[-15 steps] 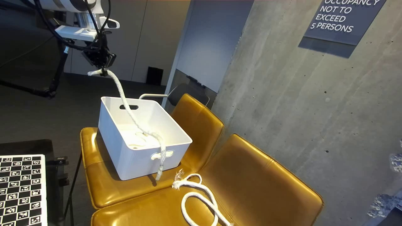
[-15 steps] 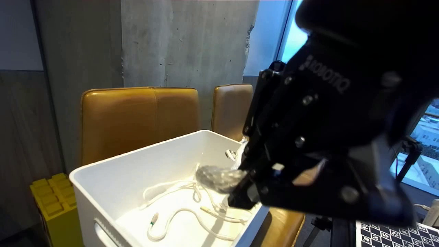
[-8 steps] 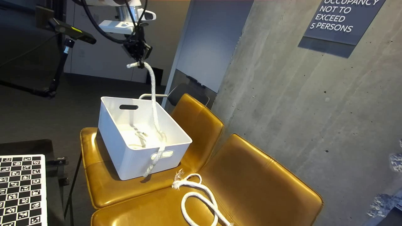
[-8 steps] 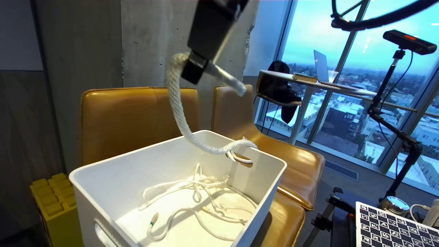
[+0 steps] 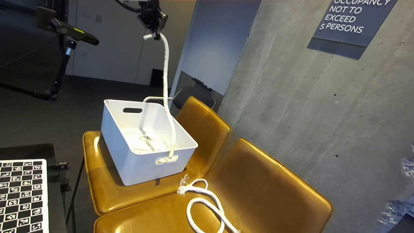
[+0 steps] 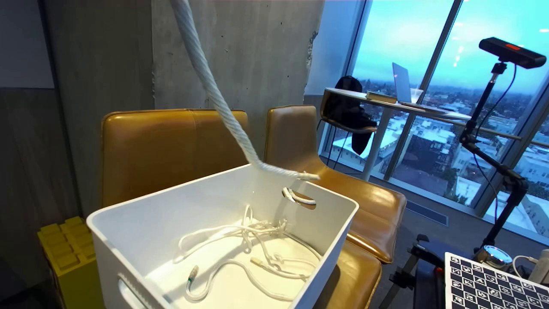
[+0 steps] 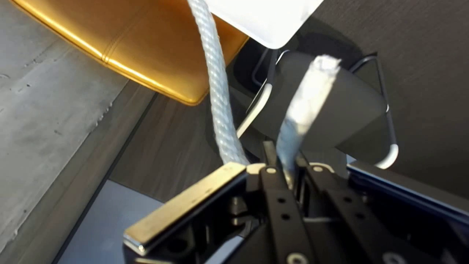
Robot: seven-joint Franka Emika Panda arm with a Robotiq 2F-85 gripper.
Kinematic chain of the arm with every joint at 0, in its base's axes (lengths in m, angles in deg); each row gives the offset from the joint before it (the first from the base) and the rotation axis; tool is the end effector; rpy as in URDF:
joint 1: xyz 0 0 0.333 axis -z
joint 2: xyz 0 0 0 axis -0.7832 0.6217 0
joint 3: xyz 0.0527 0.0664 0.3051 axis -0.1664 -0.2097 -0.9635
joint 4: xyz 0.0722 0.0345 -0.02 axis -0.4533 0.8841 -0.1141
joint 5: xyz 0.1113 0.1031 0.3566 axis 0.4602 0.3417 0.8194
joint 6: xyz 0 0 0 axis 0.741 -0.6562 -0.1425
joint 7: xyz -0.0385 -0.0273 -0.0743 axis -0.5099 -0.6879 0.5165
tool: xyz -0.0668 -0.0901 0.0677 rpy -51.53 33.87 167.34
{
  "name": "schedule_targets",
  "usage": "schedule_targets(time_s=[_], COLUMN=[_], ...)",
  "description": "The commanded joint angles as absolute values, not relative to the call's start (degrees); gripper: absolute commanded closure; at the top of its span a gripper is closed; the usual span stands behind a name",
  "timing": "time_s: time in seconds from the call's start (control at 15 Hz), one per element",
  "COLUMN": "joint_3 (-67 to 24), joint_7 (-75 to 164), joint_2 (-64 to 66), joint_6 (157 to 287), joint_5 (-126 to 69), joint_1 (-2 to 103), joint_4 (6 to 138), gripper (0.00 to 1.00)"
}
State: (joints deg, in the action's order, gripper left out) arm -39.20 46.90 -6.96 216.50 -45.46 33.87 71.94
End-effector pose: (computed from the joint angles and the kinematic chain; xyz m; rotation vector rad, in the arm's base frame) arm 0.5712 0.3220 0.5748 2.8093 0.8175 0.8414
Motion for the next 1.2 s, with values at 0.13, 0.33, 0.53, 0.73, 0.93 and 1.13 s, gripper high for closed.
schedule_targets(time_s=[0.13, 0.33, 0.53, 0.73, 0.93, 1.13], joint_3=[-39.46, -37.45, -34.91, -32.99, -32.05, -31.76], joint_7=[46.56, 45.33, 42.88, 40.28, 38.87, 38.58], joint_2=[-5.96, -8.04, -9.46, -9.07, -8.84, -7.71], joint_6=[212.45, 215.57, 217.67, 218.63, 219.29, 219.98], joint_5=[-44.60, -42.12, -39.02, -36.88, -36.08, -35.89], joint_1=[32.39, 35.49, 39.67, 42.69, 44.26, 44.77], joint_4=[64.76, 71.79, 79.54, 83.71, 86.62, 87.22], gripper=[0.98, 0.98, 0.98, 0.98, 0.98, 0.98])
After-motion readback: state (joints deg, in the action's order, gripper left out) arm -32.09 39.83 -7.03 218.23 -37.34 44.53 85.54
